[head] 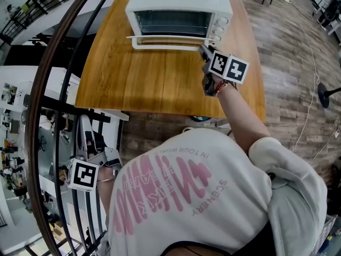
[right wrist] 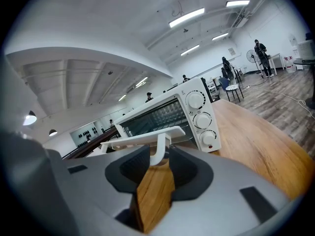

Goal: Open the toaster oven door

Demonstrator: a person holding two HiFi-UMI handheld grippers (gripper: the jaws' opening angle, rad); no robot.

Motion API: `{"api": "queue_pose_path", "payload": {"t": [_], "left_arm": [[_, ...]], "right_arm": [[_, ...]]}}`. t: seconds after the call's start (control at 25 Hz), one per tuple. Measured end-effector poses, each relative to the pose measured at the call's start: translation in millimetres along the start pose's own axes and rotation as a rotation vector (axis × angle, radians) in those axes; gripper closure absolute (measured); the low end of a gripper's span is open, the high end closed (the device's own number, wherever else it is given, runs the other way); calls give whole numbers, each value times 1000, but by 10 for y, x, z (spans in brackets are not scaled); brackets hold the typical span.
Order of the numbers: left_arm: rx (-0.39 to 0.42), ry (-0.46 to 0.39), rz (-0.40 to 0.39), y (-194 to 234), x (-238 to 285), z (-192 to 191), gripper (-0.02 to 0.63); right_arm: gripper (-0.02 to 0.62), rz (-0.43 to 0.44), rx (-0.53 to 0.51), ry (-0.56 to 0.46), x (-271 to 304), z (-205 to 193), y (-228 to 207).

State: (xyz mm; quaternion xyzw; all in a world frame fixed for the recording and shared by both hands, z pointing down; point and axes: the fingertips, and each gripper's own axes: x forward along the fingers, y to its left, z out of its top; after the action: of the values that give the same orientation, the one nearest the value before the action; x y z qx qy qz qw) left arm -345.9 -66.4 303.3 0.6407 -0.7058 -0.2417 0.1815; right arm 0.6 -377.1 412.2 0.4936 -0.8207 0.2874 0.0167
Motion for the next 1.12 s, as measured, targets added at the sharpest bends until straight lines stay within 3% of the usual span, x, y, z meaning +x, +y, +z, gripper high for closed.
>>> {"api": "queue_pose_path", "payload": {"t": [1.12], "left_arm": [[-12, -9, 7, 124, -42, 29, 581]], "right_arm": [[465, -21, 10, -7, 7, -97, -22]]}}
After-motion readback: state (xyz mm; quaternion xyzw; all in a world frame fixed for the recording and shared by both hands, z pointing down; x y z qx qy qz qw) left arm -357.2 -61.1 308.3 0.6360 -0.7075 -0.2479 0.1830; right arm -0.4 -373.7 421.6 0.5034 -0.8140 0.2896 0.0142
